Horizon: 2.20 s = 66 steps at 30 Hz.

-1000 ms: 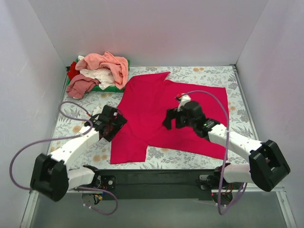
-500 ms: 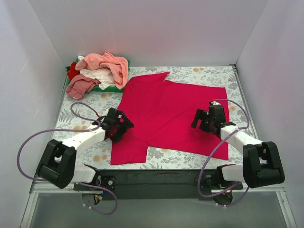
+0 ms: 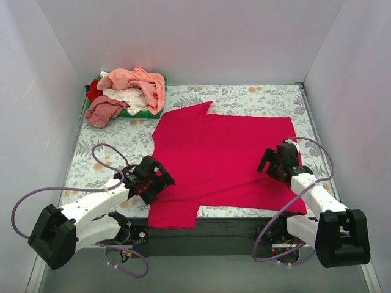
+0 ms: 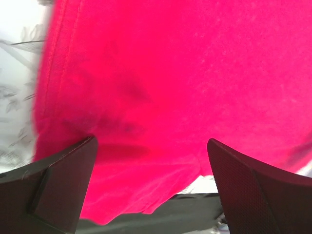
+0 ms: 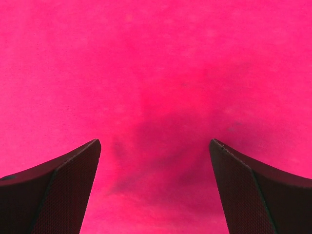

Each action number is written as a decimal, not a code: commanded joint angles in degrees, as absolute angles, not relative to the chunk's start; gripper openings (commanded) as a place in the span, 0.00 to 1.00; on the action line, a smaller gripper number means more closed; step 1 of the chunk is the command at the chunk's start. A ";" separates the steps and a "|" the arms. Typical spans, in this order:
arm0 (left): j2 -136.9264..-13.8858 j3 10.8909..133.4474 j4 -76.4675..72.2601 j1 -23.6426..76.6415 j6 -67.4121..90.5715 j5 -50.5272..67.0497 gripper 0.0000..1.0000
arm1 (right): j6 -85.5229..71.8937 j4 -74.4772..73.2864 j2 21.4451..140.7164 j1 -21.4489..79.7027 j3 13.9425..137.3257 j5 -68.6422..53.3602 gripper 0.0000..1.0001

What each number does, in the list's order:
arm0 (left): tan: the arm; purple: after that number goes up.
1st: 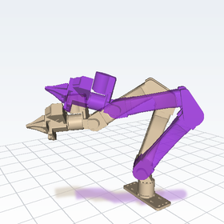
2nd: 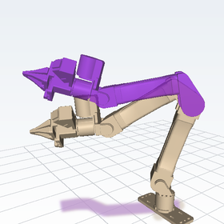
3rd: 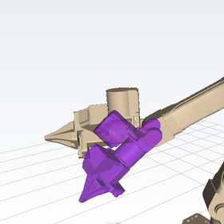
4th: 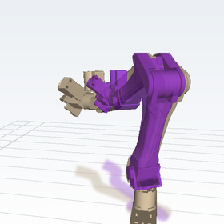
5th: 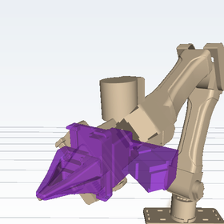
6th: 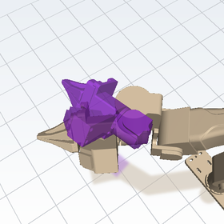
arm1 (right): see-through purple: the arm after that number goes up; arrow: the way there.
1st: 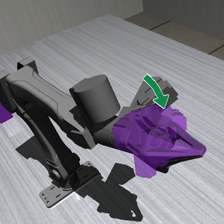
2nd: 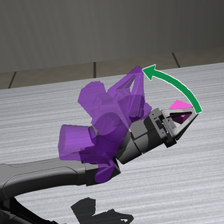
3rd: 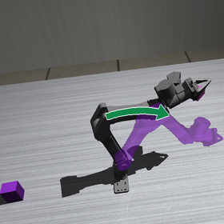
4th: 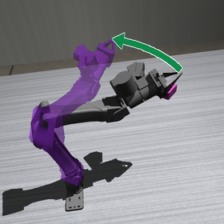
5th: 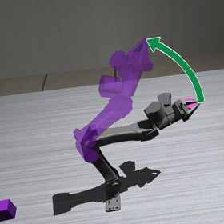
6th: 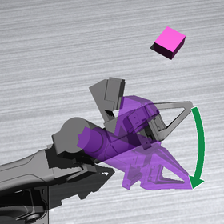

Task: Fold and stack the t-shirts
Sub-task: Flatten the tshirt out

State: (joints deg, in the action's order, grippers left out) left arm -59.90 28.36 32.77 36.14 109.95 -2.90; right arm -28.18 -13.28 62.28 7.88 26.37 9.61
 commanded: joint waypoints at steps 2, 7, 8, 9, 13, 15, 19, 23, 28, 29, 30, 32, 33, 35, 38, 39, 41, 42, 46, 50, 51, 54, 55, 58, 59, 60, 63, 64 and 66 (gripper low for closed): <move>-62.47 39.26 40.79 37.00 106.19 -11.59 0.96 | -23.93 -18.28 59.68 7.12 30.92 11.70 0.98; -77.05 57.36 35.61 35.86 93.99 -20.82 0.96 | -16.63 -16.10 61.78 7.21 40.32 3.09 0.98; -80.47 63.05 30.98 33.42 91.87 -19.70 0.96 | -15.39 -14.87 62.22 7.21 40.86 2.47 0.98; -86.86 66.41 29.02 31.57 89.93 -17.08 0.96 | -13.64 -14.16 62.84 7.12 41.83 2.37 0.98; -107.27 88.54 27.07 27.07 78.79 -8.52 0.96 | -11.34 -12.32 68.36 6.86 47.80 3.94 0.98; -115.79 104.30 29.34 26.63 73.50 -7.04 0.96 | -10.73 -10.64 70.56 6.50 51.05 5.09 0.98; -137.75 128.37 35.24 26.02 62.51 -6.86 0.96 | -10.63 -10.37 76.98 5.98 55.98 3.96 0.98; -145.72 135.79 30.43 25.05 52.58 -6.59 0.96 | -9.93 -8.18 79.80 5.71 55.55 1.23 0.98; -148.97 134.64 23.47 24.52 49.39 -9.93 0.91 | -9.40 -8.00 82.09 5.71 55.02 0.44 0.98; -150.89 135.69 23.64 24.43 49.57 -10.45 0.88 | -9.75 -7.82 82.18 5.71 54.93 0.53 0.98; -151.60 136.40 23.82 24.35 49.66 -12.11 0.84 | -9.84 -7.47 82.44 5.71 54.84 -1.39 0.98; -153.01 136.85 23.64 24.26 49.57 -13.44 0.82 | -9.49 -7.38 82.53 5.71 54.76 -3.86 0.98; -153.37 136.67 23.64 24.34 48.96 -13.27 0.81 | -9.49 -7.47 82.53 5.71 54.67 -4.22 0.98; -153.72 136.06 23.82 24.26 48.87 -13.53 0.75 | -9.49 -7.21 82.27 5.71 54.14 -4.92 0.98; -153.98 135.27 24.26 24.26 48.43 -15.38 0.63 | -9.76 -6.77 81.65 5.71 53.70 -5.45 0.98; -153.90 135.26 24.26 24.43 48.08 -15.64 0.59 | -9.84 -6.59 81.48 5.71 53.44 -5.71 0.98; -153.81 134.91 24.52 24.43 46.94 -16.00 0.44 | -10.11 -6.33 81.47 5.71 53.09 -6.15 0.98; -153.55 134.30 24.52 24.52 46.59 -15.65 0.39 | -10.19 -6.24 81.56 5.71 53.00 -6.24 0.98; -151.18 132.10 23.13 25.22 45.53 -14.06 0.03 | -10.28 -6.07 81.65 5.71 52.56 -6.59 0.98; -149.60 131.66 20.66 26.01 43.77 -19.06 0.00 | -10.20 -6.15 81.21 5.71 52.12 -6.94 0.98; -149.24 131.57 20.39 26.10 43.94 -19.68 0.00 | -10.20 -6.15 80.86 5.71 51.86 -7.03 0.98; -147.14 130.70 19.60 26.63 45.08 -21.87 0.00 | -10.02 -5.80 79.98 5.80 51.33 -7.47 0.98; -146.52 128.95 18.99 27.15 45.44 -22.75 0.00 | -10.02 -5.71 79.81 5.71 50.89 -7.82 0.98; -142.92 124.99 16.63 28.21 46.93 -26.62 0.00 | -9.84 -5.36 78.93 5.71 49.84 -8.61 0.98; -141.78 121.76 15.74 28.39 47.46 -27.07 0.00 | -9.84 -5.27 78.40 5.71 49.57 -8.79 0.98; -139.85 120.25 14.95 28.56 48.24 -27.68 0.00 | -9.84 -5.27 78.14 5.71 49.31 -8.96 0.98; -137.03 115.06 14.15 29.09 52.63 -29.35 0.00 | -9.93 -5.19 76.65 5.71 48.26 -9.58 0.99; -134.50 113.05 12.76 29.53 53.78 -29.88 0.00 | -9.93 -5.10 76.21 5.71 47.90 -9.84 0.98; -131.59 105.96 9.42 30.40 53.97 -30.67 0.00 | -9.76 -5.10 74.98 5.71 46.85 -10.63 0.98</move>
State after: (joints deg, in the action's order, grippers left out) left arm -140.62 112.31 14.15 29.30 51.07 -26.30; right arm -10.28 -6.87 77.71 6.00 48.23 -8.60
